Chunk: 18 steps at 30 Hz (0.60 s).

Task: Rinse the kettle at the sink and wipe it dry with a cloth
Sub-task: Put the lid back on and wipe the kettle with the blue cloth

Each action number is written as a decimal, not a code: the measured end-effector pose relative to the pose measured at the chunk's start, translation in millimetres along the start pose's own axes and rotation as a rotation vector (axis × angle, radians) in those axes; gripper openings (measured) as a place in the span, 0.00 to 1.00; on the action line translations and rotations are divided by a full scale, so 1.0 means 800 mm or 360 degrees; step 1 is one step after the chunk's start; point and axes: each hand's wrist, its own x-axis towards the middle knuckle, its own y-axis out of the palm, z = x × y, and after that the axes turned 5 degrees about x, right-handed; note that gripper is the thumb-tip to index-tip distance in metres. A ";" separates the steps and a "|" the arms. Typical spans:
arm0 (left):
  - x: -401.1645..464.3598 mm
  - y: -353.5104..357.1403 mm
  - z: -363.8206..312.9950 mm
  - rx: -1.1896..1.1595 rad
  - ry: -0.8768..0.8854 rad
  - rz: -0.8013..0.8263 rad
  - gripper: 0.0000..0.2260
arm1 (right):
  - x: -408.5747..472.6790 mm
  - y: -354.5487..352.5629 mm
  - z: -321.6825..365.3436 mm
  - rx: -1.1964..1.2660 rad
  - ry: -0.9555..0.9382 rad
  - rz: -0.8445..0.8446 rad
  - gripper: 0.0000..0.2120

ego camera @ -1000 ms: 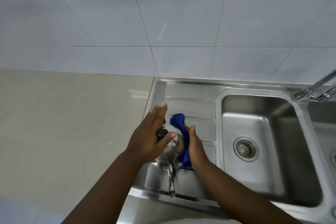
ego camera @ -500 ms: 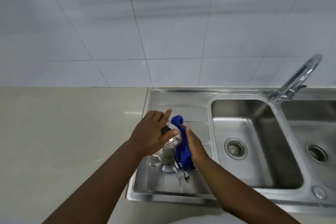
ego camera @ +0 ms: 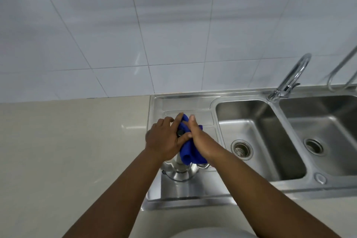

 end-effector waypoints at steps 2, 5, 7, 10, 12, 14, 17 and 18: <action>0.000 0.003 0.002 -0.0010 -0.0001 0.0032 0.45 | -0.010 0.022 -0.022 0.0290 -0.0141 -0.0199 0.41; 0.002 0.006 0.003 -0.0046 -0.0043 0.0063 0.43 | -0.033 0.060 -0.064 0.0389 -0.0295 -0.0478 0.36; 0.003 0.008 0.003 -0.0069 -0.0052 0.0059 0.41 | -0.052 0.080 -0.094 0.0010 -0.0474 -0.0518 0.34; 0.002 0.009 0.004 -0.0058 0.0002 0.0068 0.38 | -0.045 0.077 -0.114 -0.0337 -0.0618 -0.0635 0.35; 0.000 0.008 0.007 -0.0056 0.0097 0.0085 0.36 | -0.026 0.059 -0.095 -0.0245 -0.0599 -0.0680 0.31; -0.003 0.007 0.010 -0.0063 0.0220 0.0075 0.32 | -0.010 0.040 -0.070 -0.0162 -0.0622 -0.0645 0.24; 0.000 0.005 0.013 -0.0233 0.0341 0.0061 0.28 | 0.007 0.023 -0.054 -0.0150 -0.0649 -0.0620 0.17; 0.001 0.005 0.013 -0.0309 0.0360 0.0074 0.29 | 0.010 0.021 -0.052 -0.0112 -0.0588 -0.0611 0.18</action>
